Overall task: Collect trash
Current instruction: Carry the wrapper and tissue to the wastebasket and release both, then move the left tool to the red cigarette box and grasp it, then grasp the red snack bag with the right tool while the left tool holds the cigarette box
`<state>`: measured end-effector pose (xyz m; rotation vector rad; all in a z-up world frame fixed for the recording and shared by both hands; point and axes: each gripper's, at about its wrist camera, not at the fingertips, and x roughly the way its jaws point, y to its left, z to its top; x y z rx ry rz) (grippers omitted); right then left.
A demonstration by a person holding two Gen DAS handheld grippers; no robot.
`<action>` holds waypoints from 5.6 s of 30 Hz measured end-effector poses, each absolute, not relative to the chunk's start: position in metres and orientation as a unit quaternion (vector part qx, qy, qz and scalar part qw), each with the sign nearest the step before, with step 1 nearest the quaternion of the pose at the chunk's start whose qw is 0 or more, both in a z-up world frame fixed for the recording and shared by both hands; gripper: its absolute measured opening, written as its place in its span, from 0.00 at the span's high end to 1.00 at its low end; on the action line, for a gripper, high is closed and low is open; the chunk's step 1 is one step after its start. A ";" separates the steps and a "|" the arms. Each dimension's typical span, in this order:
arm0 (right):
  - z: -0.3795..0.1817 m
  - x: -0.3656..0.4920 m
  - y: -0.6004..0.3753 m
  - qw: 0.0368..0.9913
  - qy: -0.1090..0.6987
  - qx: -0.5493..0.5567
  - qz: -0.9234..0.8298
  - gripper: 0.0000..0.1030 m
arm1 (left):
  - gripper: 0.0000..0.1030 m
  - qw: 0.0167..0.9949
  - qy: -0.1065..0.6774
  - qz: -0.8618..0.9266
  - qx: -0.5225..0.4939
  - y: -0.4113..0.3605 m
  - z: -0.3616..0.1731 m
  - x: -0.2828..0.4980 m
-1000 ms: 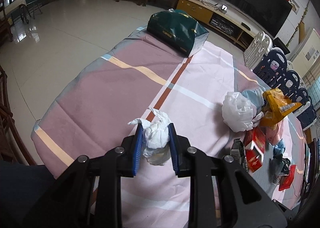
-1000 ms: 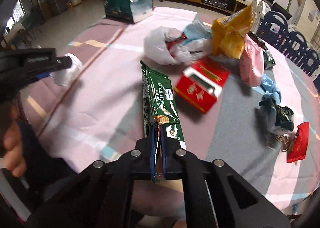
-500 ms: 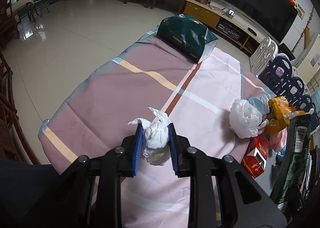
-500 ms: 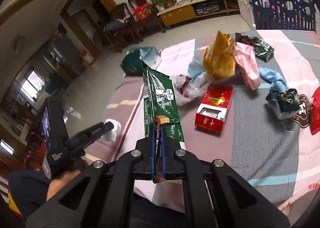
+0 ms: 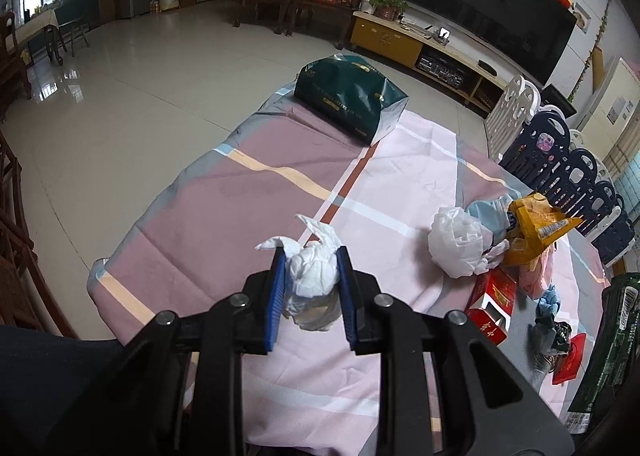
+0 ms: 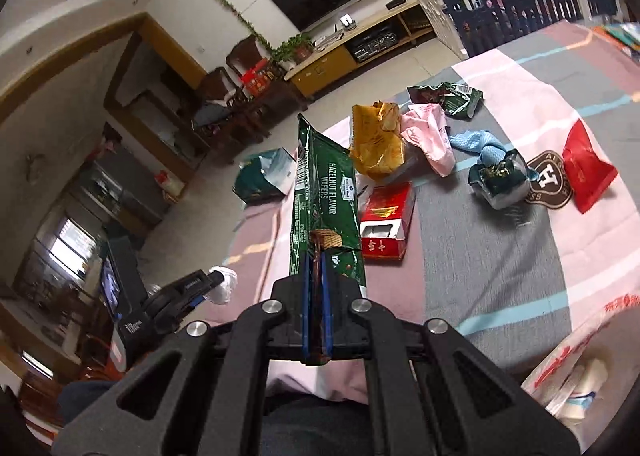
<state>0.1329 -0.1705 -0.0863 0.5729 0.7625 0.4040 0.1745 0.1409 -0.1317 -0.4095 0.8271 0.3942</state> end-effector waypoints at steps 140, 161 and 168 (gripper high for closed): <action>-0.059 0.075 -0.176 0.924 0.379 -0.022 -0.051 0.67 | 0.45 0.937 0.345 -0.014 -0.042 0.021 -0.060 0.124; -0.033 0.051 -0.143 0.930 0.356 -0.068 -0.058 0.67 | 0.45 0.934 0.352 -0.014 -0.055 0.027 -0.059 0.126; -0.032 0.046 -0.148 0.930 0.353 -0.071 -0.067 0.68 | 0.45 0.934 0.354 -0.018 -0.047 0.022 -0.062 0.128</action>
